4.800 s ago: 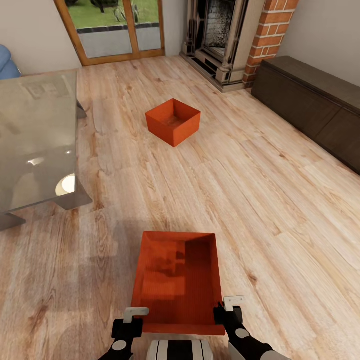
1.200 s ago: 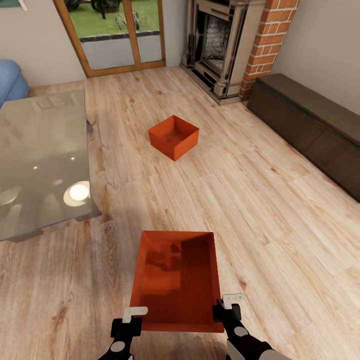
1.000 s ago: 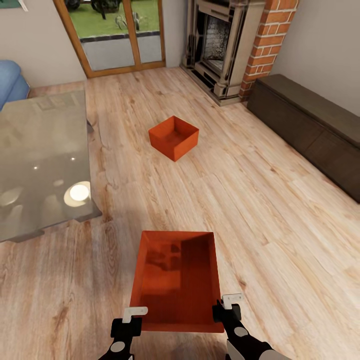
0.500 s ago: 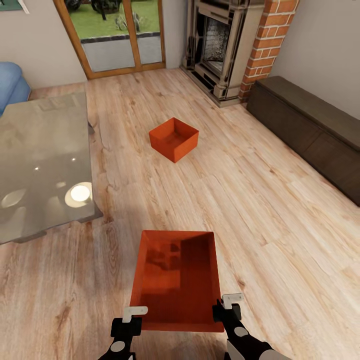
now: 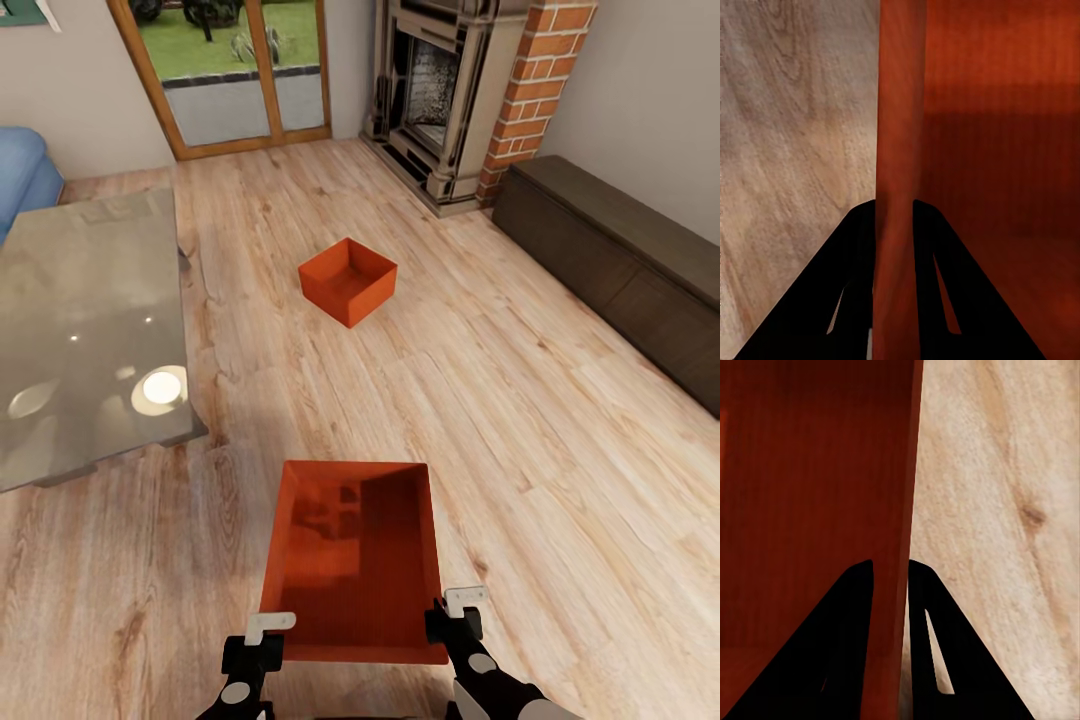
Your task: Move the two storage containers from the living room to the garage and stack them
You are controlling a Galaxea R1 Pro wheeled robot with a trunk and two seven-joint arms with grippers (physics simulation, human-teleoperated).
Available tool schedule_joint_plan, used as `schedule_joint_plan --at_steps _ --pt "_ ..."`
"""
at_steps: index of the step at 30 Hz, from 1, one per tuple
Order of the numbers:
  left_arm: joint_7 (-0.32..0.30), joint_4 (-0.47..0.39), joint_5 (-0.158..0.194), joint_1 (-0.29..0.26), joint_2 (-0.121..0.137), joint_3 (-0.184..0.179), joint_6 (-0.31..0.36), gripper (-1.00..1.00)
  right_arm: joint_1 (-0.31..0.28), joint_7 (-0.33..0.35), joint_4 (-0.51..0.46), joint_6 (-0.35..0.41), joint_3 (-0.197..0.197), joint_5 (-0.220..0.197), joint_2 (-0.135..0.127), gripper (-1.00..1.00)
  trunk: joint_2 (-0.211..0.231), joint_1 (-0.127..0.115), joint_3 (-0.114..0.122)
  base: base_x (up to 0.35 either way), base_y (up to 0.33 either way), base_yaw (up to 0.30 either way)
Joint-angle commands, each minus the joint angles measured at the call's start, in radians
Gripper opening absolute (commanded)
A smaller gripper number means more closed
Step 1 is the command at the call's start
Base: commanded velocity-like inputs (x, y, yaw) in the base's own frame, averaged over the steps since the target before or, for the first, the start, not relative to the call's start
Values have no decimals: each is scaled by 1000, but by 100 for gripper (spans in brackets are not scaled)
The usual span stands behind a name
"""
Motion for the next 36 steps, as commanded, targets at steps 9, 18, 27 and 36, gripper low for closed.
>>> schedule_joint_plan --at_steps 9,18,27,36 --pt "13 -2 -15 -2 1 9 -48 -100 0 -10 19 -9 -25 -22 -3 -100 63 -35 28 0 0 0" --pt "13 -2 -15 -1 1 9 -48 -100 0 -18 19 -10 -26 -23 -2 -100 126 -69 56 0 0 0" --pt "13 -8 -15 -1 1 8 -49 -100 -1 -25 19 -10 -27 -29 -1 -100 161 -88 79 0 0 -56" --pt "13 -7 -15 -1 0 8 -48 -100 -1 -36 20 -10 -28 -30 -1 -100 161 -88 92 0 0 -89"
